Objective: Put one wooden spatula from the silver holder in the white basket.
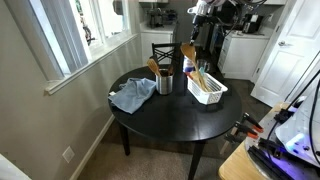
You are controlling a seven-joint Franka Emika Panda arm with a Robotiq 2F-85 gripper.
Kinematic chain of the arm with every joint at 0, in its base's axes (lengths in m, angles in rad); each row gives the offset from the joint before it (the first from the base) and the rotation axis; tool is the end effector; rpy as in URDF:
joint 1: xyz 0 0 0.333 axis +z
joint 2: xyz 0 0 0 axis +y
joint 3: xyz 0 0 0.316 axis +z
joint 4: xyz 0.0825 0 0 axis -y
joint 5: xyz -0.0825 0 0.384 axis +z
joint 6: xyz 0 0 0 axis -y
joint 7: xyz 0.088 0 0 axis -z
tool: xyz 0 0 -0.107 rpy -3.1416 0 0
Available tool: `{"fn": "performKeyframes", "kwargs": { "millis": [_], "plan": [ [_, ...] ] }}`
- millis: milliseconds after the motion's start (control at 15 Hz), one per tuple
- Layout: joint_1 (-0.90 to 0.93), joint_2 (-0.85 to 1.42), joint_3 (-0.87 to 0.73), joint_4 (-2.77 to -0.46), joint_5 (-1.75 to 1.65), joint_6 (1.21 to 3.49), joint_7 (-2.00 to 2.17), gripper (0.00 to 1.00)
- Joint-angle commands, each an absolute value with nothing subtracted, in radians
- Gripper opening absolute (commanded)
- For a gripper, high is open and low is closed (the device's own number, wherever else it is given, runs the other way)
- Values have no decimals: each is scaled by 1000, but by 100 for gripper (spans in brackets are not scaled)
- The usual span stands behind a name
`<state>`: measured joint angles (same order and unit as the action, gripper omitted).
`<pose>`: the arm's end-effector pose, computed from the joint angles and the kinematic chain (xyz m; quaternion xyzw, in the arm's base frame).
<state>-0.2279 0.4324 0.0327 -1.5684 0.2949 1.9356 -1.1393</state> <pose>0.6634 -0.1137 0.3908 -0.9060 -0.3973 -0.0627 0.1318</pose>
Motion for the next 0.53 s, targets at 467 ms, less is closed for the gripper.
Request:
{"fn": "performKeyframes", "kwargs": {
  "millis": [467],
  "plan": [
    [-313,419,-41,-1714,421,2018,-1094,6]
  ]
}}
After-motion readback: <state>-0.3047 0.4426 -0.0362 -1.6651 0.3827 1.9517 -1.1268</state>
